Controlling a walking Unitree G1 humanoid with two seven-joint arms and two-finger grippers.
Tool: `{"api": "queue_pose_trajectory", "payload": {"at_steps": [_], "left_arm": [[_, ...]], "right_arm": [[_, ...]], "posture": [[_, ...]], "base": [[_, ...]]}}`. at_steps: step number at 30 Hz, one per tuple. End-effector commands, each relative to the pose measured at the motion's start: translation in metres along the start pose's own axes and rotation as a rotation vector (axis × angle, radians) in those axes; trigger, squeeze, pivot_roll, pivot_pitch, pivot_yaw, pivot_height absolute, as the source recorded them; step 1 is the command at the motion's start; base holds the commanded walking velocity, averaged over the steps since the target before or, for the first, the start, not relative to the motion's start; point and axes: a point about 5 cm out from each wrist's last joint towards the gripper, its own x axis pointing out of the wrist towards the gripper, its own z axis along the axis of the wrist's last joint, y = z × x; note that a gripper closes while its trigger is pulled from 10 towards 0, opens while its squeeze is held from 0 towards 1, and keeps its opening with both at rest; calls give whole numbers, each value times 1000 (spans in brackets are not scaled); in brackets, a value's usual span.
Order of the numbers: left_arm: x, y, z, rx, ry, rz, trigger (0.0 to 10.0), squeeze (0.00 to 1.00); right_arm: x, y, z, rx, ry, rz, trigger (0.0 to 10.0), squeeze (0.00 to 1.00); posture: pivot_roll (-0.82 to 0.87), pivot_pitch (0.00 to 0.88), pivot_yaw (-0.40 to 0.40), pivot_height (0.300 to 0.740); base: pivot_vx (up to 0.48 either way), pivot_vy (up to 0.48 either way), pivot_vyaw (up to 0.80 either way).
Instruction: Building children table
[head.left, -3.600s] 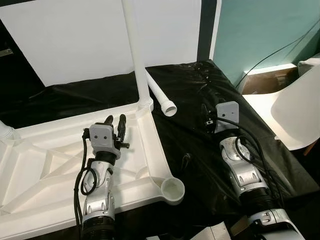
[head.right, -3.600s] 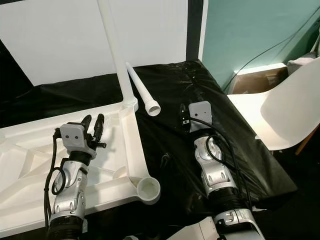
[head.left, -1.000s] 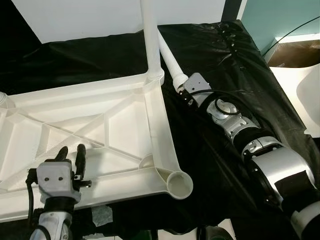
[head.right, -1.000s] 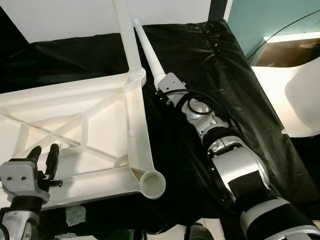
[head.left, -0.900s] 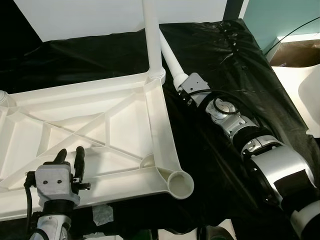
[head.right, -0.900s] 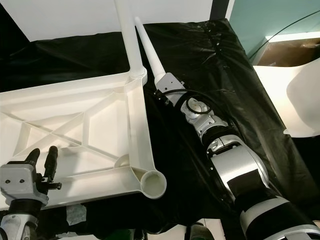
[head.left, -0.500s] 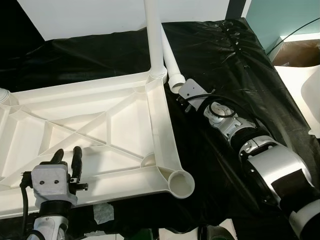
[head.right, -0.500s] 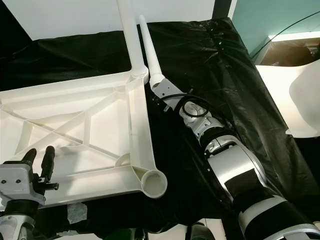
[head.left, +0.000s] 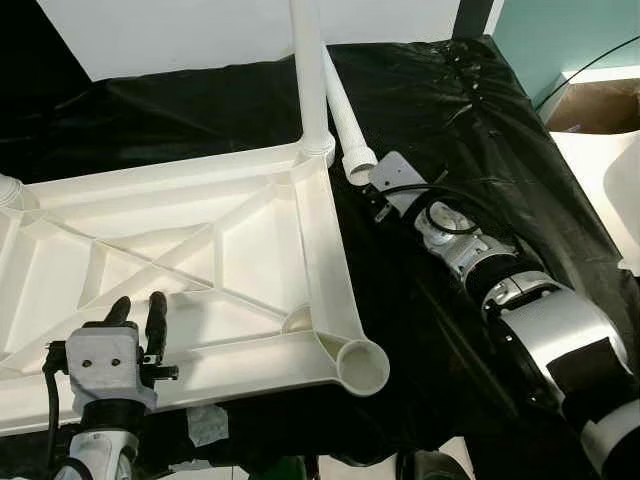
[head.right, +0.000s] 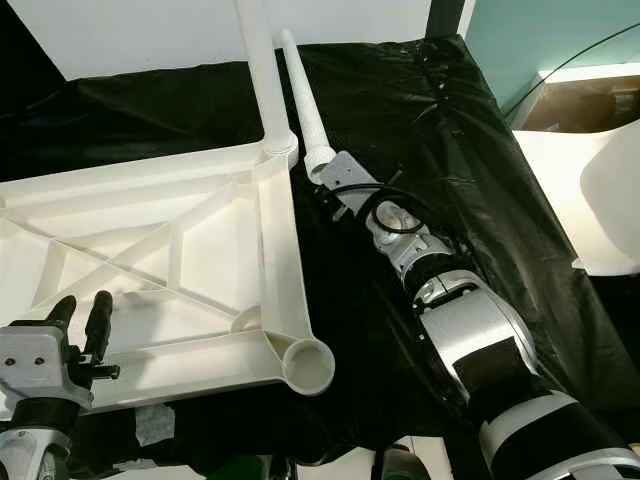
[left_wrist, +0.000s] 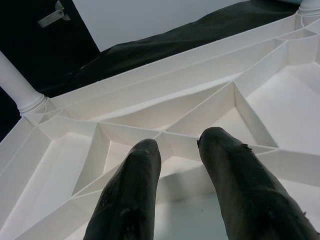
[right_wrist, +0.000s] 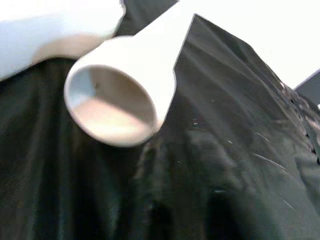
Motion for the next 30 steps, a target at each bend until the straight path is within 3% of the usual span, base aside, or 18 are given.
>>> {"api": "queue_pose_trajectory", "payload": {"at_steps": [1, 6, 7, 8, 19, 30], "left_arm": [[-3, 5, -4, 13, 30, 78, 10000, 0], [-3, 4, -4, 10, 29, 78, 10000, 0], [-2, 4, -4, 9, 29, 77, 10000, 0], [-1, 4, -4, 10, 28, 76, 10000, 0], [-4, 7, -4, 19, 29, 89, 10000, 0], [-2, 4, -6, 8, 23, 94, 10000, 0]], "right_arm": [[1, 3, 6, 78, -32, -5, 10000, 1000], [1, 4, 7, 100, -43, -4, 10000, 1000], [1, 8, 11, 116, -72, 36, 10000, 659], [1, 9, 13, 103, -80, 58, 10000, 0], [7, 1, 18, 76, -41, 108, 10000, 0], [5, 10, 22, 119, -81, 120, 10000, 0]], "posture": [[410, 208, 71, 740], [407, 206, 71, 740], [405, 205, 71, 740], [407, 204, 72, 740], [427, 197, 60, 740], [403, 183, 49, 740]], "base": [[0, 0, 0], [0, 0, 0], [0, 0, 0], [0, 0, 0], [0, 0, 0], [0, 0, 0]]}}
